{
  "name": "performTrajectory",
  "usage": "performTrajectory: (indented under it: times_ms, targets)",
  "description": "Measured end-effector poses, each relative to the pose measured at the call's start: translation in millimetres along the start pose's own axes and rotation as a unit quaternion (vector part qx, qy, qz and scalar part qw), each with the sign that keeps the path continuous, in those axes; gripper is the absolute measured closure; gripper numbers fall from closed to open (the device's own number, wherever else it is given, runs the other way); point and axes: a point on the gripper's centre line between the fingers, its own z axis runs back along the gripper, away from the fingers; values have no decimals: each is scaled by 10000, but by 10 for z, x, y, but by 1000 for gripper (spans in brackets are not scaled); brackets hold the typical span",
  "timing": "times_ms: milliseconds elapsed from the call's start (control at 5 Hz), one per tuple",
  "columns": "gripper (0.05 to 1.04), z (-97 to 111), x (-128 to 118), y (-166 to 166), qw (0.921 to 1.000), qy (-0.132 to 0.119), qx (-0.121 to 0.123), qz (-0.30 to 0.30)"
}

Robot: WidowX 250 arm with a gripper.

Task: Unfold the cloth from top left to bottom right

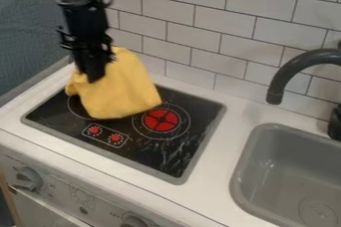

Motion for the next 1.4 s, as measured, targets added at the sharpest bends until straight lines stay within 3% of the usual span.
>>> performTrajectory:
  times_ms: [400,800,1200,1400]
  targets:
    - [1024,-256,62,-571,9988,58,165,-447]
    - [1024,-520,120,-1083,9956,-47,85,-935]
    - [999,-691,121,-1287,9922,31,-3,-1248]
    - [833,-786,63,-1313,9917,237,-146,-1253]
